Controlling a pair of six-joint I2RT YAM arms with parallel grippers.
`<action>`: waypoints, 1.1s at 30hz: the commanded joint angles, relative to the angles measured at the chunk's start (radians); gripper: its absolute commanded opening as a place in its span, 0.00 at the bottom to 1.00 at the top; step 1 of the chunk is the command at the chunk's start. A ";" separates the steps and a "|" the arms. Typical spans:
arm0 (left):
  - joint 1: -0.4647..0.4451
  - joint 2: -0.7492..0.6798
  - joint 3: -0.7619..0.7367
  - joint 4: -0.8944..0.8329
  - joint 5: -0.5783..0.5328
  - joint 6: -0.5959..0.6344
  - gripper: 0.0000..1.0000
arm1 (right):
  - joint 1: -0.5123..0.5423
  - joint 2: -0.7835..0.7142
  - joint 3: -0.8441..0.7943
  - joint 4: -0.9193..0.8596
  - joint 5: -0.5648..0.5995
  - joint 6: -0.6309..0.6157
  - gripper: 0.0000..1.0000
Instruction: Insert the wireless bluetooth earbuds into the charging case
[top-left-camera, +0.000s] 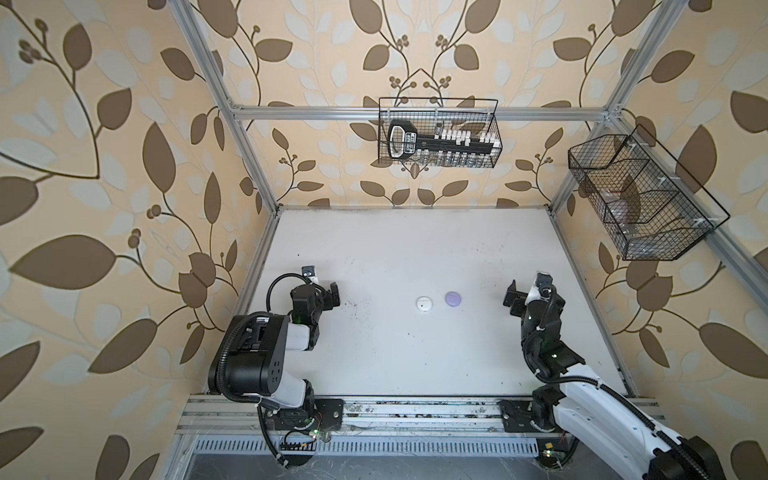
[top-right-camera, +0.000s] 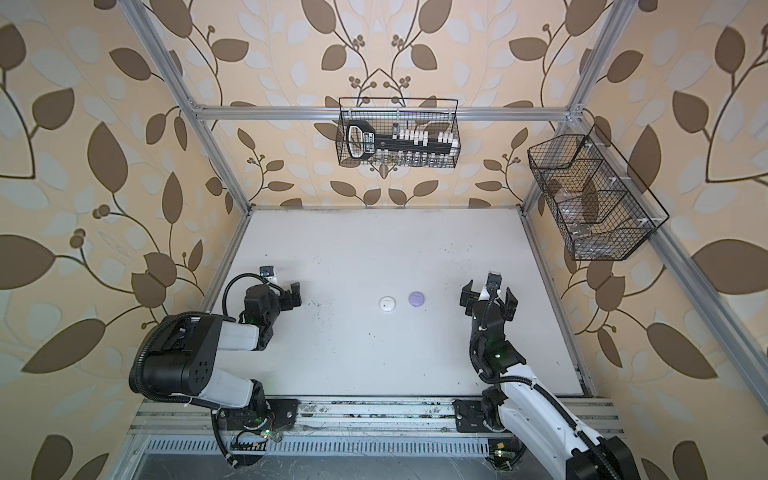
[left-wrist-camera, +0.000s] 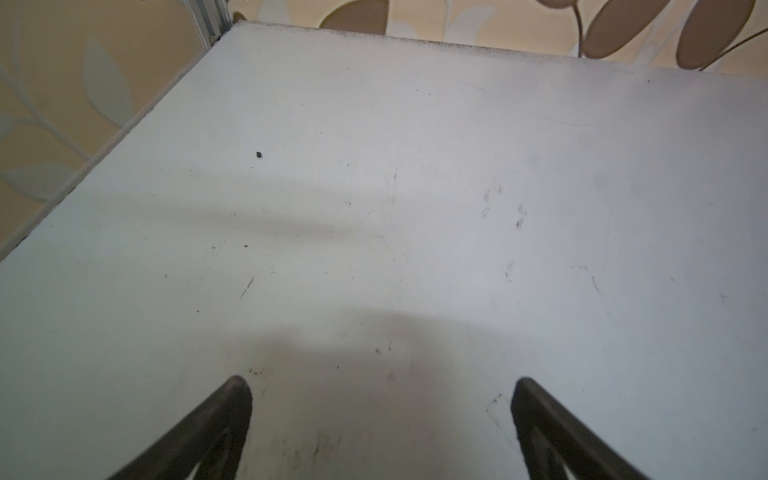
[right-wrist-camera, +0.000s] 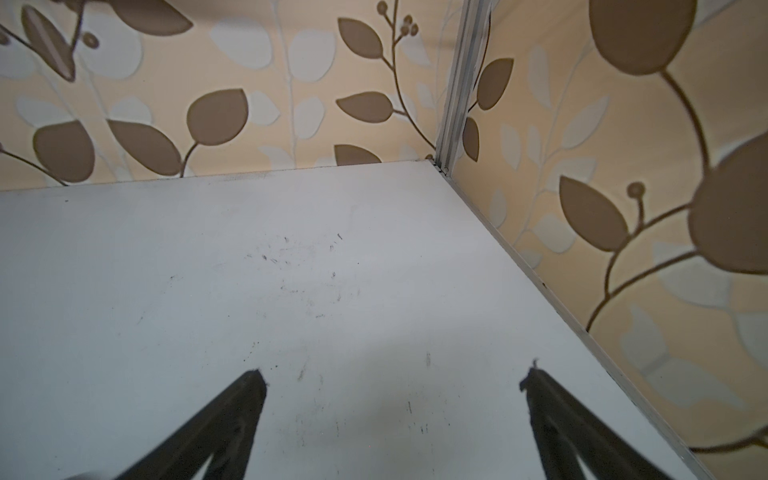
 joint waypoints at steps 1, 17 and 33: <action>0.012 0.005 0.087 -0.068 0.051 0.021 0.99 | -0.004 0.071 -0.011 0.115 -0.001 -0.057 0.99; 0.016 0.014 0.107 -0.096 0.000 -0.005 0.99 | -0.050 0.409 0.056 0.347 -0.090 -0.138 0.97; 0.016 0.008 0.103 -0.094 0.000 -0.005 0.99 | -0.184 0.520 0.073 0.454 -0.293 -0.097 0.97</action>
